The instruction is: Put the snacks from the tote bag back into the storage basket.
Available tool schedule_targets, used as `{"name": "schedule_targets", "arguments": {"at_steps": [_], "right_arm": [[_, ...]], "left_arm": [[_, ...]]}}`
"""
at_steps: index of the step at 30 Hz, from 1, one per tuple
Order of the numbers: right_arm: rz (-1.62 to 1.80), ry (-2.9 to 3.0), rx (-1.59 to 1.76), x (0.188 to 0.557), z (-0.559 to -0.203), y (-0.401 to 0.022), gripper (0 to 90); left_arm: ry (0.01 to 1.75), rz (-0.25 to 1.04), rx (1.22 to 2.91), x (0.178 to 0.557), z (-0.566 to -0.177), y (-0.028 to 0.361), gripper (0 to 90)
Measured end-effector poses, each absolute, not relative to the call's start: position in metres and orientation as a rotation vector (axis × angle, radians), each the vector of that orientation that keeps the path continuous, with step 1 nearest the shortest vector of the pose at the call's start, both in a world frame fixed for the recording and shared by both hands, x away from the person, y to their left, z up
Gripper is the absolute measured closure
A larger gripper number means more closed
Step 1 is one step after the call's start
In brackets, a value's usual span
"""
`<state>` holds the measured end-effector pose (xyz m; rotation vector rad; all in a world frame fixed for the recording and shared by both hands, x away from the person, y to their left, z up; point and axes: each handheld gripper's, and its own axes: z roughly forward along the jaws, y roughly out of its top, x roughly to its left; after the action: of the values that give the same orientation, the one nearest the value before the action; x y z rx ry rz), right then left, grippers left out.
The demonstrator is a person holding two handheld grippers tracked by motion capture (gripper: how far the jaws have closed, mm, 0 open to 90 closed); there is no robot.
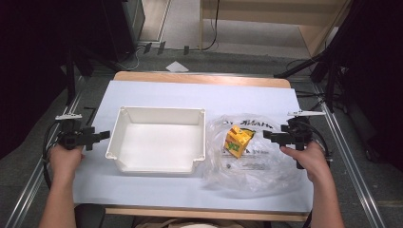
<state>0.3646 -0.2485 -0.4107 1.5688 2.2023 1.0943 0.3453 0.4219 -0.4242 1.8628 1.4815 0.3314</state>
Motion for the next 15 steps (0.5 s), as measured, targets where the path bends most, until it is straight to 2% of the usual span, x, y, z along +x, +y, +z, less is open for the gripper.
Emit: {"name": "schedule_targets", "arguments": {"at_steps": [6,12,15], "right_arm": [[1.112,2.252,1.507,0.365,-0.409,-0.245,17.5],[1.159,2.243,1.483,0.364,-0.403,-0.246,33.7],[1.184,2.263,1.486,0.366,-0.400,-0.246,37.2]], "left_arm": [[1.475,0.325,1.877,0.346,-0.424,0.420,21.4],[1.477,0.325,1.866,0.346,-0.423,0.420,21.4],[1.474,0.326,1.867,0.346,-0.422,0.420,21.4]]}}
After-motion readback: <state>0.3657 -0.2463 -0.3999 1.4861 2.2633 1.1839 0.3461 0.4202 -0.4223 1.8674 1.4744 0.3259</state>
